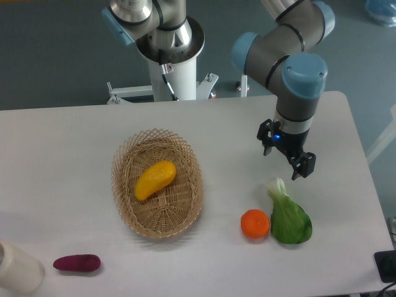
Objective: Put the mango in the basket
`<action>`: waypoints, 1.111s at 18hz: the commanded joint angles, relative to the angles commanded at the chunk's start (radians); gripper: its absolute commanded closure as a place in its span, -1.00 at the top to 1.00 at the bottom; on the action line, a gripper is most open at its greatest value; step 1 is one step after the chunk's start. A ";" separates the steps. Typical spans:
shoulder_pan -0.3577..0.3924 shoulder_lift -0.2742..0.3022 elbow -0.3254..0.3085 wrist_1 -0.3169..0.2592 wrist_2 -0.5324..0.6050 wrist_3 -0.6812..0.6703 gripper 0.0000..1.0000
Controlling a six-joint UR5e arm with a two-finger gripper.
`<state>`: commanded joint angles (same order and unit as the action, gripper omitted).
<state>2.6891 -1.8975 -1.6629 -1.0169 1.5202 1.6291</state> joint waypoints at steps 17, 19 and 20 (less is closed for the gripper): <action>-0.009 -0.006 0.000 -0.009 0.031 -0.002 1.00; -0.011 -0.006 0.000 -0.009 0.031 -0.002 1.00; -0.009 -0.008 0.000 -0.009 0.031 -0.002 1.00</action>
